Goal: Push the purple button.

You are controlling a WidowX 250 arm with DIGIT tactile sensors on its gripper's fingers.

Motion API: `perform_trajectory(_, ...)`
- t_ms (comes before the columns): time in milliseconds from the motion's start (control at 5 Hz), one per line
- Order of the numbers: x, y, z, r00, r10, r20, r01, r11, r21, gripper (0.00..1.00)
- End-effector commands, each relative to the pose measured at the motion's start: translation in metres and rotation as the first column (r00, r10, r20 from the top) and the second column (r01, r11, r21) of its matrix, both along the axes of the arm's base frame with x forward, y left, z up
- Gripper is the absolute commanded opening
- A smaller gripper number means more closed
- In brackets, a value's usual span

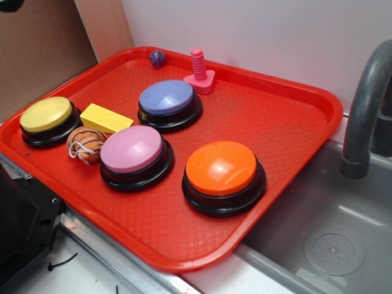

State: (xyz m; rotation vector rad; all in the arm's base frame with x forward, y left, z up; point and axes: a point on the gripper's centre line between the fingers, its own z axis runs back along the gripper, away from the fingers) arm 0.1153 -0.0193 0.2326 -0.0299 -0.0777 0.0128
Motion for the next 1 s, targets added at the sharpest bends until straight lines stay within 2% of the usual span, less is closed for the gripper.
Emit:
perform_trajectory(0,0.0,0.0,0.0,1.0,0.0,0.0,0.0,1.0,0.0,1.0)
perform_trajectory(200,0.049,-0.003,-0.033,0.985,-0.166,0.052,0.168,0.985,-0.03,1.0)
perform_trajectory(400,0.074,-0.007,-0.059,0.968,-0.25,0.019,0.249,0.967,0.047,1.0)
perform_trajectory(600,0.093,0.01,-0.084,0.956,-0.291,0.026,0.292,0.956,-0.011,1.0)
perform_trajectory(800,0.113,0.024,-0.109,0.934,-0.351,0.066,0.355,0.933,-0.056,1.0)
